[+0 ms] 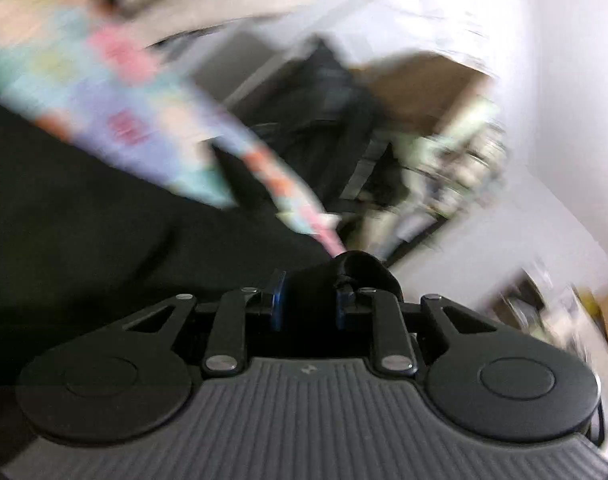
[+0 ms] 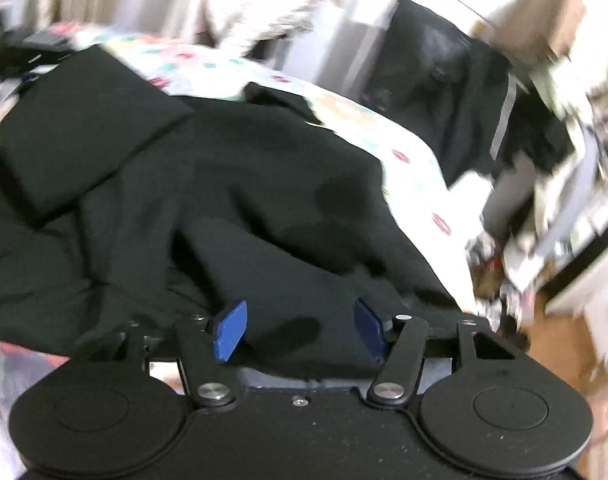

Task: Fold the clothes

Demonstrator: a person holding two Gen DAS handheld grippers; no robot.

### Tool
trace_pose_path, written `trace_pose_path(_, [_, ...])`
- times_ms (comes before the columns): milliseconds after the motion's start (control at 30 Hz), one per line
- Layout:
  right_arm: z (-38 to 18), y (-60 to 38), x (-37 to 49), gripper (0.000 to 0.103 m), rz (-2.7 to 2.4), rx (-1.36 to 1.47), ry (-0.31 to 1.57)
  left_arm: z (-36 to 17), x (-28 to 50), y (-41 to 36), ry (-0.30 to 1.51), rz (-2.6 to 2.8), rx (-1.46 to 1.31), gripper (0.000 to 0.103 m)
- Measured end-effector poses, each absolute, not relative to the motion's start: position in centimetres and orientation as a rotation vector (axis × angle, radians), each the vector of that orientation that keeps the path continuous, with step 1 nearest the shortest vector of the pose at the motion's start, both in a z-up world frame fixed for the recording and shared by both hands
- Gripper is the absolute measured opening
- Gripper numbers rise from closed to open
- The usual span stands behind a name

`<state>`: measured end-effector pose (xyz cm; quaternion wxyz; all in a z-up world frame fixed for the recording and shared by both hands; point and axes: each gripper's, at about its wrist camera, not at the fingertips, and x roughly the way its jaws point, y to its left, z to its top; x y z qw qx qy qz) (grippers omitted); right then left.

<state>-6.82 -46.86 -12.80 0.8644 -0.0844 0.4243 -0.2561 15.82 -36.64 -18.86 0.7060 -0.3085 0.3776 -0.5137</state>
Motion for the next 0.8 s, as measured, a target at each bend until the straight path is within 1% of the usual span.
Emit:
trace_pose_path(33, [-13.4,-46.4,-6.0,0.064,-0.529,-0.214,0.908,-19.6,16.4,-36.3,0.882,-1.098,-0.730,0.023])
trace_pose_path(67, [-14.1,-46.1,-5.3,0.065,-0.525,-0.259,0.923,-20.4,17.0,-36.0,0.924,-1.054,-0.774,0.025])
trace_pose_path(100, [-14.8,-45.6,-4.7,0.069,-0.522,-0.307,0.936,-21.1,17.6,-35.6,0.962,-1.011,-0.813,0.025])
trace_pose_path(133, [-15.4,-45.5,-4.2,0.070,-0.528,-0.353,0.952,-21.4,18.1,-35.2,0.982,-0.982,-0.830,0.025])
trace_pose_path(167, [-16.1,-45.4,-3.7,0.072,-0.534,-0.399,0.968,-21.4,18.4,-34.8,0.989,-0.966,-0.837,0.028])
trace_pose_path(200, [-16.9,-45.6,-3.2,0.073,-0.552,-0.437,0.980,-21.4,18.5,-34.6,0.993,-0.951,-0.832,0.034])
trace_pose_path(267, [-17.0,-46.3,-3.2,0.072,-0.595,-0.460,0.966,-21.1,18.6,-34.2,0.993,-0.929,-0.829,0.035])
trace_pose_path(333, [-17.1,-47.0,-3.3,0.064,-0.637,-0.480,0.951,-20.9,18.6,-34.0,1.000,-0.925,-0.835,0.039])
trace_pose_path(367, [-17.1,-47.3,-3.4,0.047,-0.659,-0.490,0.943,-20.8,18.6,-34.0,1.012,-0.923,-0.831,0.043])
trace_pose_path(400, [-16.4,-48.3,-3.6,0.039,-0.666,-0.415,0.923,-20.7,18.7,-34.1,1.029,-0.927,-0.824,0.049])
trace_pose_path(467, [-15.0,-50.4,-4.1,0.033,-0.674,-0.281,0.883,-20.9,19.0,-34.1,1.082,-0.920,-0.801,0.053])
trace_pose_path(567, [-13.6,-53.3,-5.1,0.027,-0.682,-0.090,0.813,-21.3,19.2,-33.9,1.171,-0.900,-0.760,0.053])
trace_pose_path(667, [-13.6,-54.3,-6.3,0.026,-0.701,0.043,0.789,-20.9,19.2,-33.0,1.184,-0.897,-0.772,0.053])
trace_pose_path(767, [-14.4,-54.4,-7.7,0.026,-0.727,0.146,0.794,-19.6,19.3,-32.1,1.100,-0.888,-0.770,0.054])
trace_pose_path(800, [-14.6,-54.4,-8.2,0.026,-0.735,0.181,0.795,-18.7,19.2,-32.0,1.052,-0.895,-0.745,0.057])
